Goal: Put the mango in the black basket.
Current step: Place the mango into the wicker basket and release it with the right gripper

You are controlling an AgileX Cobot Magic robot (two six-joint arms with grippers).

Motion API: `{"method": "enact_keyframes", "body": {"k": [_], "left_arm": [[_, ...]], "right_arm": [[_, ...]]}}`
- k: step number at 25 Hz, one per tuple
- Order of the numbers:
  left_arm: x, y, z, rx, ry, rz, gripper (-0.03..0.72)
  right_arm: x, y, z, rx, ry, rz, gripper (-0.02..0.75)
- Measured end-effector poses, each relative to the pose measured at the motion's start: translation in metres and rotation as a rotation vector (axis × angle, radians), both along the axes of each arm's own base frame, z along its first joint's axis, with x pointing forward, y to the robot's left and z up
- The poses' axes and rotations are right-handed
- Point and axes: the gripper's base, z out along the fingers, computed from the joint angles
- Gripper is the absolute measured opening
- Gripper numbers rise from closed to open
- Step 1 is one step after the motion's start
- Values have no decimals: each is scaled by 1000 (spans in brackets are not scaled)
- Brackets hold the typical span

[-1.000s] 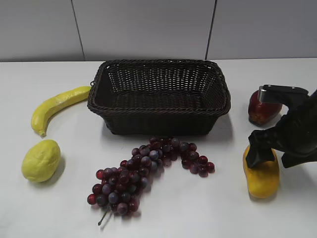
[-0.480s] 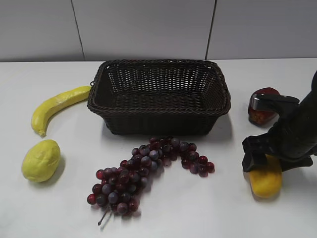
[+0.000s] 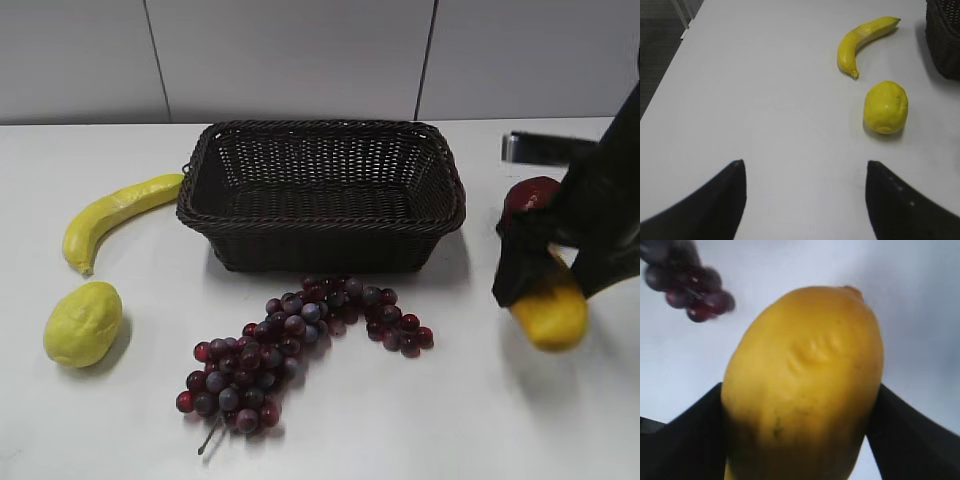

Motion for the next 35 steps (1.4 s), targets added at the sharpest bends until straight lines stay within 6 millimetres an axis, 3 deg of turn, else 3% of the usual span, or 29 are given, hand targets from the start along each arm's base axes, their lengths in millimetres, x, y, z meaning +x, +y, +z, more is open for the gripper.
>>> {"method": "enact_keyframes", "body": {"k": [6,10,12,14,17,20,24,30,32,35], "left_arm": [[0,0,0,0,0,0,555],[0,0,0,0,0,0,555],[0,0,0,0,0,0,555],[0,0,0,0,0,0,555],[0,0,0,0,0,0,555],[0,0,0,0,0,0,555],[0,0,0,0,0,0,555],[0,0,0,0,0,0,555],[0,0,0,0,0,0,555],[0,0,0,0,0,0,555]], "right_arm": [[31,18,76,92,-215,0,592],[51,51,103,130,-364,67,592],[61,71,104,131,-419,108,592],[73,90,96,116,-448,158,592],[91,115,68,74,-468,253,592],[109,127,38,42,-482,308,592],[125,134,-1,9,-480,376,592],[131,137,-53,-17,-415,459,592],[132,139,-62,-7,-410,482,613],[132,140,-60,-1,-417,505,655]]}}
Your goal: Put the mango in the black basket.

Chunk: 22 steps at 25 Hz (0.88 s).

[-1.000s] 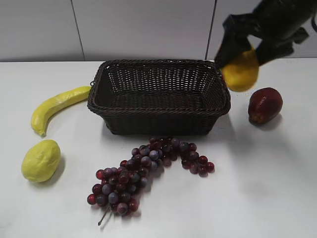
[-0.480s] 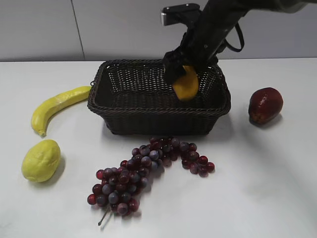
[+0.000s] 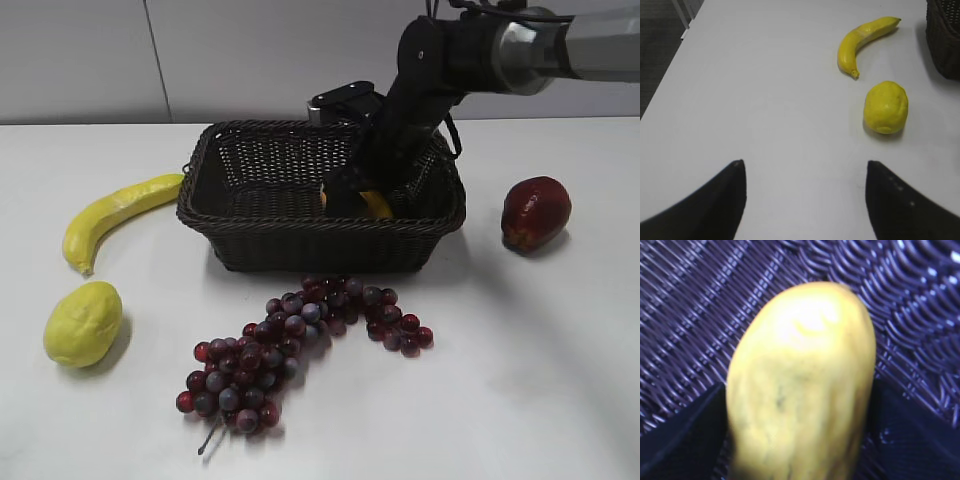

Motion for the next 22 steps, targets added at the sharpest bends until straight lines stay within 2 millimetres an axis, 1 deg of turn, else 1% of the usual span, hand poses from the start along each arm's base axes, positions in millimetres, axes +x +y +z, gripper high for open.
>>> {"method": "enact_keyframes", "body": {"k": [3,5,6,7,8,10,11,14,17,19,20,22], "left_arm": [[0,0,0,0,0,0,555],[0,0,0,0,0,0,555],[0,0,0,0,0,0,555],[0,0,0,0,0,0,555],[0,0,0,0,0,0,555],[0,0,0,0,0,0,555],[0,0,0,0,0,0,555],[0,0,0,0,0,0,555],[0,0,0,0,0,0,555],[0,0,0,0,0,0,555],[0,0,0,0,0,0,555],[0,0,0,0,0,0,555]], "right_arm": [[2,0,13,-14,-9,22,657],[3,-1,32,-36,-28,31,657],[4,-2,45,-39,-47,28,657],[4,-4,68,-35,-84,27,657],[2,-6,85,-33,-105,26,657],[-7,-11,128,-16,-158,26,656],[-12,-14,145,-10,-175,26,652],[-39,-27,197,6,-202,12,626],[-66,-41,236,17,-195,-48,592],[-83,-50,252,41,-202,-105,587],[-94,-55,257,45,-197,-122,586],[-116,-66,258,45,-168,-150,582]]}}
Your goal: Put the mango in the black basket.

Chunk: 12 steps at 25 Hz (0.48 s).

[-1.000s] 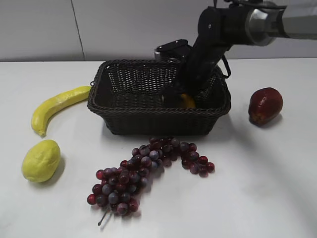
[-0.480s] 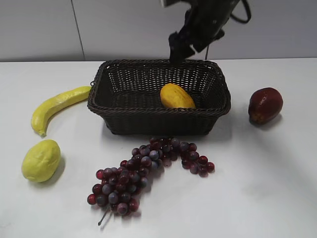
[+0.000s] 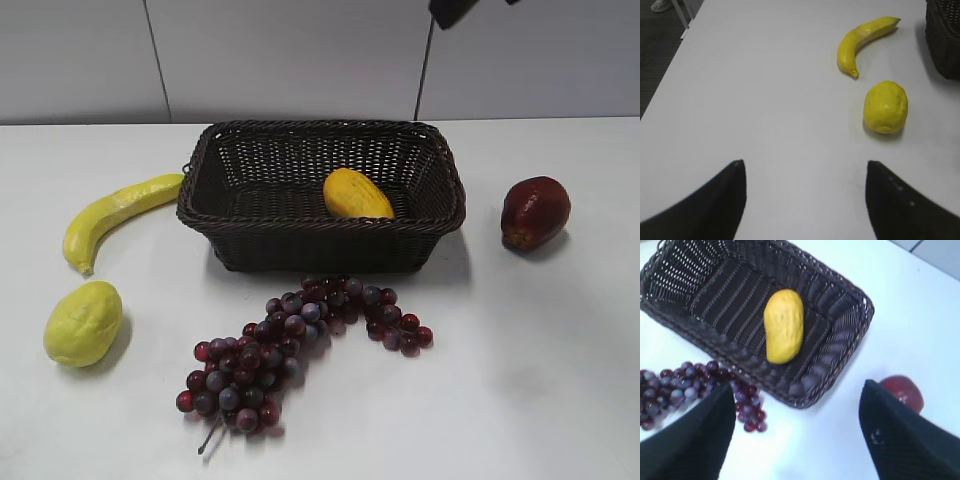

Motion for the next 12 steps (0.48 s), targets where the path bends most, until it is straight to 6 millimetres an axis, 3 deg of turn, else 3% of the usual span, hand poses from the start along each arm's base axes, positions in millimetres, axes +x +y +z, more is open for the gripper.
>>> {"method": "enact_keyframes", "body": {"k": [6,12], "left_arm": [[0,0,0,0,0,0,555],[0,0,0,0,0,0,555]], "right_arm": [[-89,-42,-20,-22,99,-44,580],[-179,-84,-44,-8,79,-50,597]]}}
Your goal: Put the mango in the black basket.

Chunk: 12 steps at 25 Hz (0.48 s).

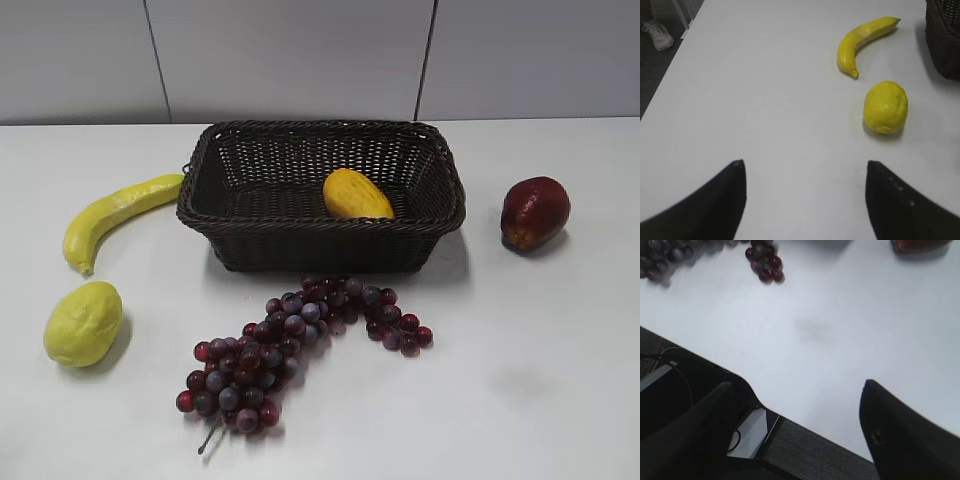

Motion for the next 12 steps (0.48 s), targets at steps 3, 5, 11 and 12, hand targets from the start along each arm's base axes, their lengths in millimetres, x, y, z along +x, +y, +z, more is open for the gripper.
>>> {"method": "enact_keyframes", "body": {"k": [3,5,11,12], "left_arm": [[0,0,0,0,0,0,555],[0,0,0,0,0,0,555],[0,0,0,0,0,0,555],[0,0,0,0,0,0,555]], "right_arm": [[-34,-17,-11,15,-51,-1,631],[-57,-29,-18,27,-108,-4,643],[-100,-52,-45,59,-233,-11,644],[-105,-54,-50,66,-248,-12,643]]}}
